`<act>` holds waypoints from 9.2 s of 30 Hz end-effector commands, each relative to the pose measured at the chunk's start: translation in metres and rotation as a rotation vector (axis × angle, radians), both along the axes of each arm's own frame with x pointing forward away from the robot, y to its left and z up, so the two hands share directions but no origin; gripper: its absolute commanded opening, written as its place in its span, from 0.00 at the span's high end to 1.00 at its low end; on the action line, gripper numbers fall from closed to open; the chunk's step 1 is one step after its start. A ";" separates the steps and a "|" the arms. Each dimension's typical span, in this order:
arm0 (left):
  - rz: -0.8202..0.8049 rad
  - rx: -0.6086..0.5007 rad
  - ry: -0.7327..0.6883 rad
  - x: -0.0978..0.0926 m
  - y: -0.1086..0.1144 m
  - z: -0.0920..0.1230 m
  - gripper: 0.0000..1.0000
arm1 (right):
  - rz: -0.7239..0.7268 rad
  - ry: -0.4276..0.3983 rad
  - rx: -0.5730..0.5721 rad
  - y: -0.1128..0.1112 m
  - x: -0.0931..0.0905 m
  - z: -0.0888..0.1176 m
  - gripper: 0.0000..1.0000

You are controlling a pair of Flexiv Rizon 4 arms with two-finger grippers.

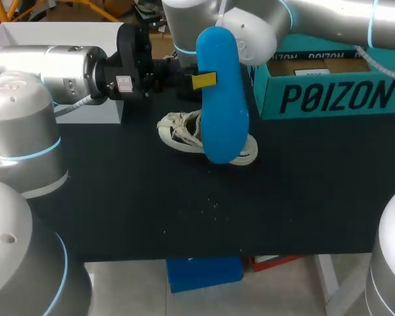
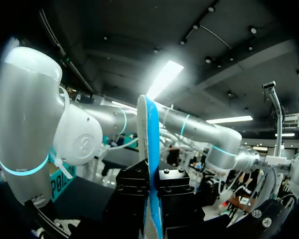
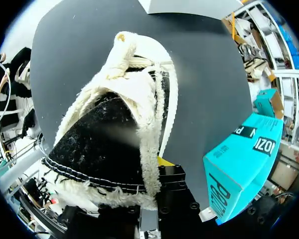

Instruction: Take the shoe out of the shoebox, open the shoe tongue, remove and reinsert the insole, then place the shoe into the shoebox

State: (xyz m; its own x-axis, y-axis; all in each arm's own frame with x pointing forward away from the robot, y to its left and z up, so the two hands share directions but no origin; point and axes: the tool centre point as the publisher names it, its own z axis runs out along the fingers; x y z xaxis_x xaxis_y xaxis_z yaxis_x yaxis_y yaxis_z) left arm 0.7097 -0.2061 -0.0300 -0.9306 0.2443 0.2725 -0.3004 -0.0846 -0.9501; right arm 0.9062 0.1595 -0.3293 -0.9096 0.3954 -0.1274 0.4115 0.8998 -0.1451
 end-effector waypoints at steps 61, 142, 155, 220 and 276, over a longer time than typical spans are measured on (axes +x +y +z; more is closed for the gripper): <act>0.005 -0.001 -0.002 0.000 -0.002 -0.001 1.00 | -1.208 -0.092 0.074 -0.020 -0.033 -0.054 0.00; 0.268 0.296 -0.745 -0.021 -0.016 -0.039 1.00 | -1.020 0.756 1.573 -0.049 -0.043 0.076 0.00; 0.268 0.296 -0.745 -0.021 -0.016 -0.039 1.00 | -1.020 0.756 1.573 -0.049 -0.043 0.076 0.00; 0.243 0.285 -1.923 -0.100 -0.021 -0.204 1.00 | -1.020 0.756 1.573 -0.049 -0.043 0.076 0.00; 0.258 0.165 -2.150 0.076 -0.011 -0.253 1.00 | -0.929 0.823 1.560 -0.033 -0.044 0.065 0.00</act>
State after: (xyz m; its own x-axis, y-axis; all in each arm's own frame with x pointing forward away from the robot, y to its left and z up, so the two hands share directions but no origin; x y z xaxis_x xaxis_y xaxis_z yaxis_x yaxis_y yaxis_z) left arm 0.7859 -0.2170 -0.2830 0.2456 0.1823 -0.9521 0.9486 0.1568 0.2748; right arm 0.8513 0.1187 -0.2550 -0.0460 0.0443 0.9980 0.9985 -0.0286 0.0473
